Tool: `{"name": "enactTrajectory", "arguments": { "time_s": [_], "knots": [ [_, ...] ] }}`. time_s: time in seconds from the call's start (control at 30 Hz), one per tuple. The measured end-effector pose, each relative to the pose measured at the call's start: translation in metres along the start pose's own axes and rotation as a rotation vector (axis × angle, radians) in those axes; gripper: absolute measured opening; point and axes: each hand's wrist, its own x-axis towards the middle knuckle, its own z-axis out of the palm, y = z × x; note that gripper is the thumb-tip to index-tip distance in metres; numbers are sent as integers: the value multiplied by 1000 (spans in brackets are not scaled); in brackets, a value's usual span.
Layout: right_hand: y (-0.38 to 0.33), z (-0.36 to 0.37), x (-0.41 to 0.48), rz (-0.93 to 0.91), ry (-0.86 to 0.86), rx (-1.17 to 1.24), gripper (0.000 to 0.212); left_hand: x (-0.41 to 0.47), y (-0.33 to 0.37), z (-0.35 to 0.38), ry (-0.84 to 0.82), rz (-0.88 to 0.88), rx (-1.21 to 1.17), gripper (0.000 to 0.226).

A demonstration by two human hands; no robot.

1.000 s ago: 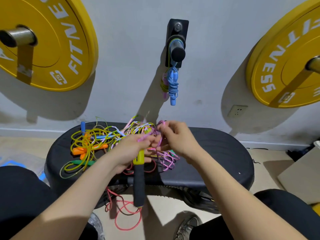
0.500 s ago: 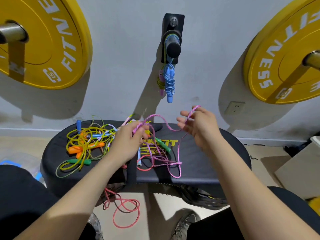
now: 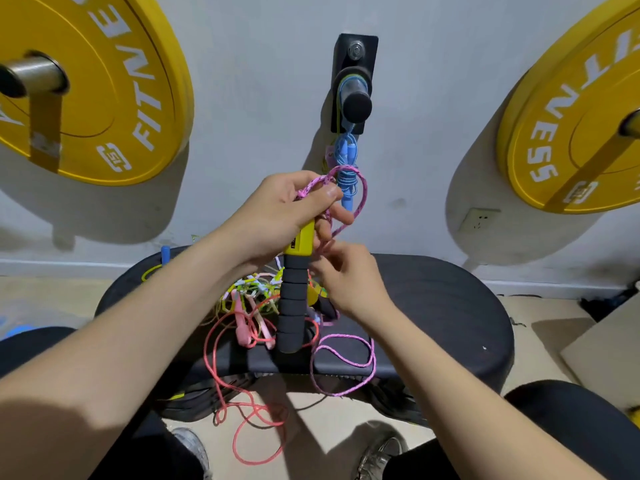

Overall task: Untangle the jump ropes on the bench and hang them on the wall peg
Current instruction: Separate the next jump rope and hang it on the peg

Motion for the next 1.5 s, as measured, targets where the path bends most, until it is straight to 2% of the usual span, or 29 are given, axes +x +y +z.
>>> {"name": "enactTrajectory", "arguments": {
  "time_s": [0.1, 0.17, 0.2, 0.23, 0.27, 0.33, 0.43, 0.5, 0.67, 0.77, 0.83, 0.9, 1.03, 1.1, 1.13, 1.23, 1.3, 1.37, 1.4, 1.5],
  "knots": [
    [4, -6, 10, 9, 132, -78, 39, -5, -18, -17, 90, 13, 134, 30],
    [1, -14, 16, 49, 159, 22, 42, -13, -39, -31, 170, -60, 210, 34],
    [-1, -17, 19, 94, 154, 135, 41, -16, -50, -37, 181, -110, 233, 28],
    [-2, -19, 21, 149, 148, 269, 40, -19, -60, -42, 164, -171, 261, 15],
    [-3, -21, 22, 202, 139, 393, 39, -21, -68, -43, 126, -234, 297, 12],
    [-6, -25, 22, 247, 117, 519, 35, -24, -80, -42, 19, -303, 391, 27],
    [-8, -27, 20, 264, 105, 548, 33, -28, -91, -34, -112, -234, 494, 34],
    [-8, -26, 20, 260, 81, 599, 32, -29, -99, -27, -133, -148, 541, 32],
    [-9, -25, 18, 224, 32, 580, 30, -30, -108, -17, 74, -23, 802, 21],
    [-7, -29, 18, 200, 64, 429, 32, -30, -110, -20, 67, -91, 811, 12],
    [-6, -32, 18, 214, 88, 381, 33, -29, -110, -24, 126, -142, 807, 19],
    [-6, -34, 17, 237, 101, 399, 32, -29, -112, -31, 220, -203, 825, 23],
    [-8, -35, 17, 238, 78, 476, 31, -29, -112, -34, 278, -229, 936, 21],
    [-9, -35, 17, 249, 56, 517, 31, -26, -105, -28, 293, -272, 885, 29],
    [-10, -35, 17, 261, 44, 556, 31, -25, -101, -24, 275, -322, 785, 33],
    [-13, -34, 18, 315, 36, 715, 30, -25, -91, -16, 121, -528, 183, 31],
    [-16, -35, 19, 352, 58, 831, 30, -30, -88, -17, -37, -551, -12, 49],
    [-16, -38, 21, 368, 74, 926, 28, -32, -87, -20, -184, -448, 107, 66],
    [-15, -40, 23, 369, 82, 938, 29, -33, -86, -19, -214, -378, 187, 65],
    [-8, -49, 29, 368, 148, 728, 42, -29, -74, -23, -183, -257, 313, 33]
  ]
}}
